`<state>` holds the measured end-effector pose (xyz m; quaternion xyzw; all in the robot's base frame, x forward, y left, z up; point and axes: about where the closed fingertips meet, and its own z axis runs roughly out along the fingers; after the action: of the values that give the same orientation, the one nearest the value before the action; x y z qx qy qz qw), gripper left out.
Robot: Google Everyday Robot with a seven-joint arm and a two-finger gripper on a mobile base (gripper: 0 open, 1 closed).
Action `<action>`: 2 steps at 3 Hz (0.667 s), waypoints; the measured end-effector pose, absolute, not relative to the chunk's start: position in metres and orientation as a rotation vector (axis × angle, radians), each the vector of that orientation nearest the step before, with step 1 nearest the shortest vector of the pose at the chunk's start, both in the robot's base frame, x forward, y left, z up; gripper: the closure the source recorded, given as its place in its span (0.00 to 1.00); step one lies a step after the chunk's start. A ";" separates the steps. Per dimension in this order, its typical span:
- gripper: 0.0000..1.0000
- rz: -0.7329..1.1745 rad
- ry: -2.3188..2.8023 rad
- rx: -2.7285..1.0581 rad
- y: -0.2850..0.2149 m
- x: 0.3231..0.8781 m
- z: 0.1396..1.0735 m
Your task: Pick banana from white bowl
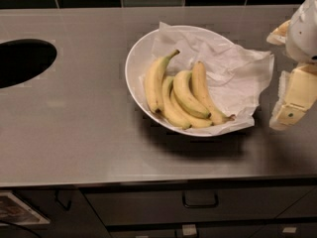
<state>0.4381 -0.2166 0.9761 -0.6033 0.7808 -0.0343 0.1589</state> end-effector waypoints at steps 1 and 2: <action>0.00 -0.102 2.217 -1.714 -0.211 0.441 0.978; 0.00 -0.086 2.187 -1.686 -0.196 0.448 0.973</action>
Offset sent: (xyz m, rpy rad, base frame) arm 0.0216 0.0383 -0.0133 0.0877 -0.0651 0.0018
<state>0.4479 -0.1964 0.9733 -0.5993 0.7775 -0.0304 0.1882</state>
